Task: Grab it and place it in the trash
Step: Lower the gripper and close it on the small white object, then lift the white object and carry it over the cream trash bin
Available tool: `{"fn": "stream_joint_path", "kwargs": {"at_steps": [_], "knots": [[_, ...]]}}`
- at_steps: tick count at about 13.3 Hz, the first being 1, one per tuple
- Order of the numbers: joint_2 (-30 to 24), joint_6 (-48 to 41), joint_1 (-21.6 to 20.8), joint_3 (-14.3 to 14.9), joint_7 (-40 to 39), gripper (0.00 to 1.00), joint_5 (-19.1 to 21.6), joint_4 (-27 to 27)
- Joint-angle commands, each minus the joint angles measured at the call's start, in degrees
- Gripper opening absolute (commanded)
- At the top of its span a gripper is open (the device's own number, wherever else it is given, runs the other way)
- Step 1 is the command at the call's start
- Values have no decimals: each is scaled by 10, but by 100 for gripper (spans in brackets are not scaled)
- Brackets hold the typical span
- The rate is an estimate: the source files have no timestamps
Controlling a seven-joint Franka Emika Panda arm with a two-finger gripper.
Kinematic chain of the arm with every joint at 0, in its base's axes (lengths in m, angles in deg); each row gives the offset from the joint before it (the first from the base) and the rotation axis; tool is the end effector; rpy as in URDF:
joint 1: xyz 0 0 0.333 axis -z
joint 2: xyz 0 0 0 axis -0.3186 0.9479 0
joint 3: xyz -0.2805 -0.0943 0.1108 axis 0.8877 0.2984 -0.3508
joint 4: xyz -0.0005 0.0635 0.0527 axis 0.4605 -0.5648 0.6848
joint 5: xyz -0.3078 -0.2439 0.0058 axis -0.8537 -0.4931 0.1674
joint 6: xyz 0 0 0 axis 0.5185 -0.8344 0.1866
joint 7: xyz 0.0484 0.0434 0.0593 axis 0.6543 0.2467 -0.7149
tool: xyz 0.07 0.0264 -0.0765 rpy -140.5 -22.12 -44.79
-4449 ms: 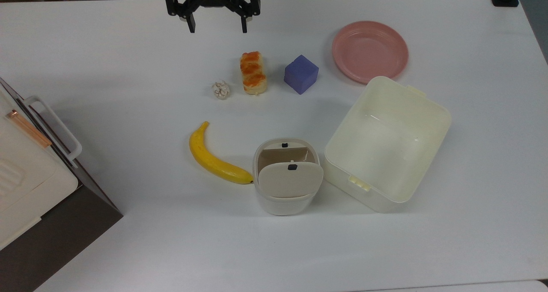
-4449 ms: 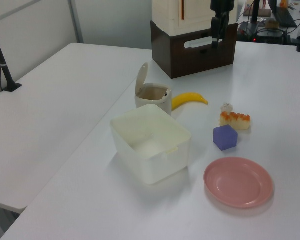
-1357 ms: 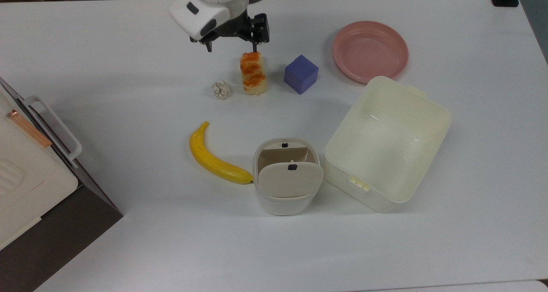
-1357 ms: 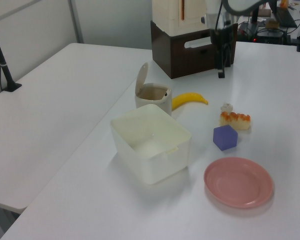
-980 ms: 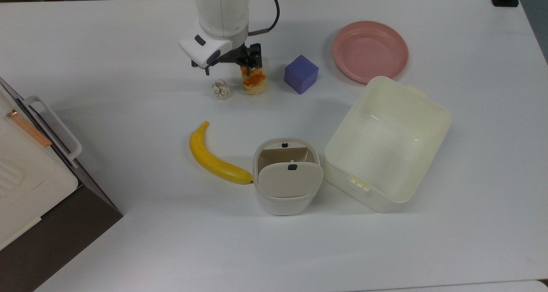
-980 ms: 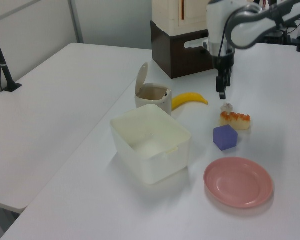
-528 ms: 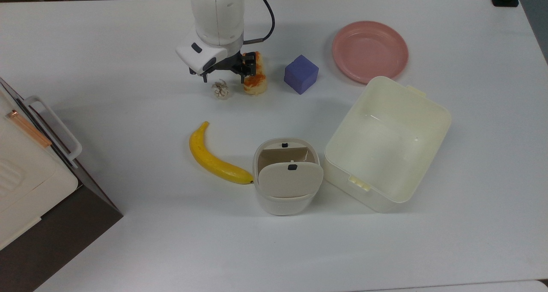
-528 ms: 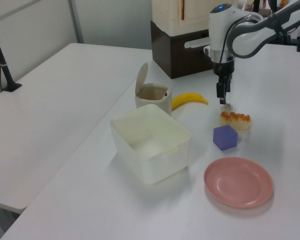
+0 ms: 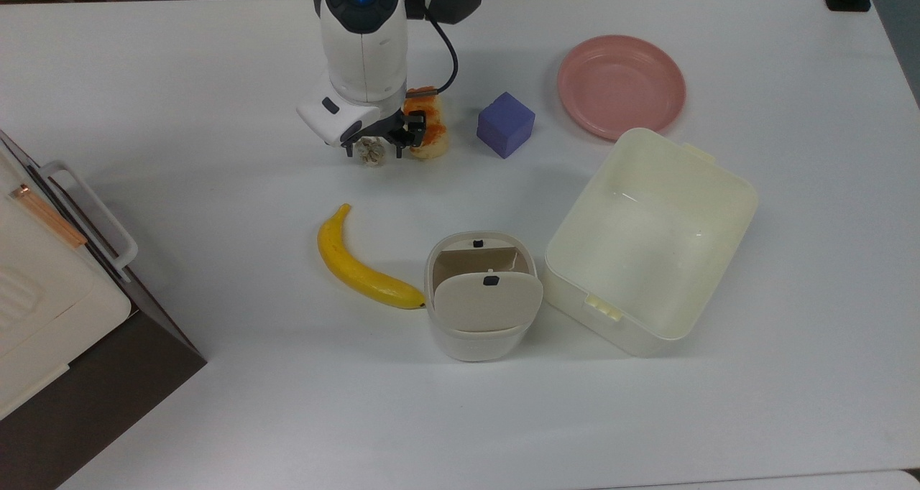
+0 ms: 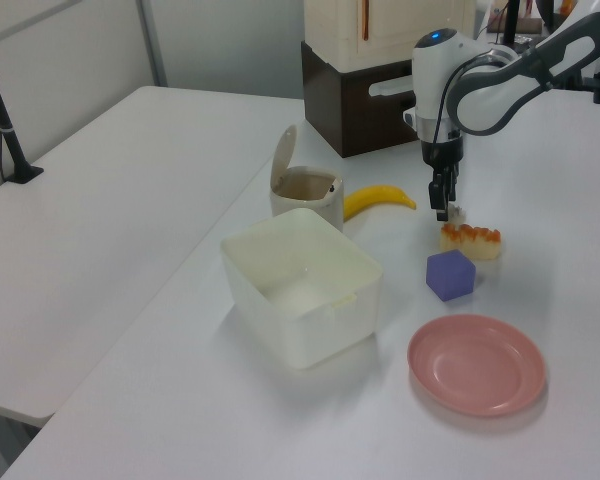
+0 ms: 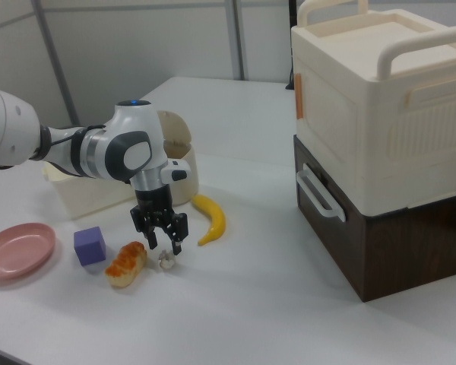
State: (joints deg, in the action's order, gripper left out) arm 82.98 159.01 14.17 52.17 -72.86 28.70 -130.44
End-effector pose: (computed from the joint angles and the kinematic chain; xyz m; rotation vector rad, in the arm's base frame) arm 0.5817 -0.0097 0.3313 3.0537 0.0482 -0.1688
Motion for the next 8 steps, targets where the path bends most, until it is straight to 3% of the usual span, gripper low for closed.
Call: {"fn": "stream_joint_path", "kwargs": {"at_steps": [1, 8], "knots": [[-9, 12, 0, 4, -34, 59, -10, -19], [-9, 10, 0, 9, -58, 45, -10, -19]]}}
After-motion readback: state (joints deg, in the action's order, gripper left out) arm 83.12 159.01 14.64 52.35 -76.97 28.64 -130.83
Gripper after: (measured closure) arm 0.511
